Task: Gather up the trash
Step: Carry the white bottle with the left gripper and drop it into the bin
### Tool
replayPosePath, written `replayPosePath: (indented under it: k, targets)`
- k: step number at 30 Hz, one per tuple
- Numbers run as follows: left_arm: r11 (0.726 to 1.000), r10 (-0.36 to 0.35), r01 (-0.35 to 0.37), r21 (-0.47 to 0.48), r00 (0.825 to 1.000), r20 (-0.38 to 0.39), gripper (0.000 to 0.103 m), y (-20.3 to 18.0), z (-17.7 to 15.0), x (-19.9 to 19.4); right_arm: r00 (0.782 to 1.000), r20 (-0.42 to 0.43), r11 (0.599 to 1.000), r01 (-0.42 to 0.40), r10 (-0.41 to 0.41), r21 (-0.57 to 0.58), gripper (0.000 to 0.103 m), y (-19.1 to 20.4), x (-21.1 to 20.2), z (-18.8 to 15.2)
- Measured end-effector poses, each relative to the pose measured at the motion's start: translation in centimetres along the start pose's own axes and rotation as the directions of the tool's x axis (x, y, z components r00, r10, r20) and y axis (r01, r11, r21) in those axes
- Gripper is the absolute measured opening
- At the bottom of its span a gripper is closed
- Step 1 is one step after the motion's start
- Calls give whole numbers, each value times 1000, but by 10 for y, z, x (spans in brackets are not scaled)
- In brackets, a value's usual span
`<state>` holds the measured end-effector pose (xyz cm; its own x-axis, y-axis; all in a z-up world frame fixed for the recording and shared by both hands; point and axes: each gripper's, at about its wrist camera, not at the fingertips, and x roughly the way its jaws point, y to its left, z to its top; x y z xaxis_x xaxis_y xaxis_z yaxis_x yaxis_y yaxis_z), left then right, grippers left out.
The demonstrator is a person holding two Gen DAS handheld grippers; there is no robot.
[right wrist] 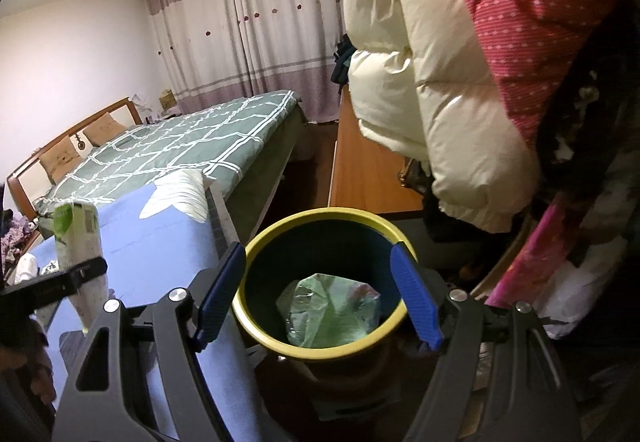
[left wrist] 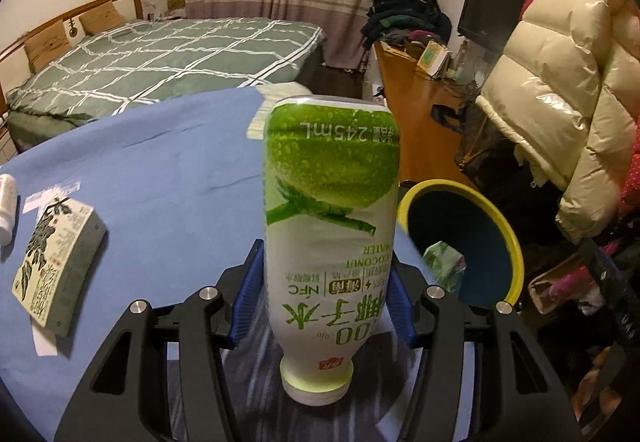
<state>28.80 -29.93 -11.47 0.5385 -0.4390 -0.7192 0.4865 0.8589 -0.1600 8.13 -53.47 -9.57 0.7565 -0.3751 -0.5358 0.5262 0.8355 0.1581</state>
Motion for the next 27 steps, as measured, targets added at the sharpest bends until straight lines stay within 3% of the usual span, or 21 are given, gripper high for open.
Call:
replayPosePath:
  k: [9,16,21,27]
  targets:
    - [996,-52,51,69,999,7,55,-46,21,10,999,-29,999,33,-33,23,71,-29,2,-6]
    - [982,-138,138,127,990,-10,55,-104,35,30,998,-46,999,48,-48,15,71,-41,5,-9]
    - [970,-186,194,147,980,-66,55,-143,41,61,996,-62,998,67,-66,15,71,-49,9,-12]
    - [962,-191,210,173,974,-121,55,-177,35,99,993,-89,996,85,-82,31,71,-61,19,-17]
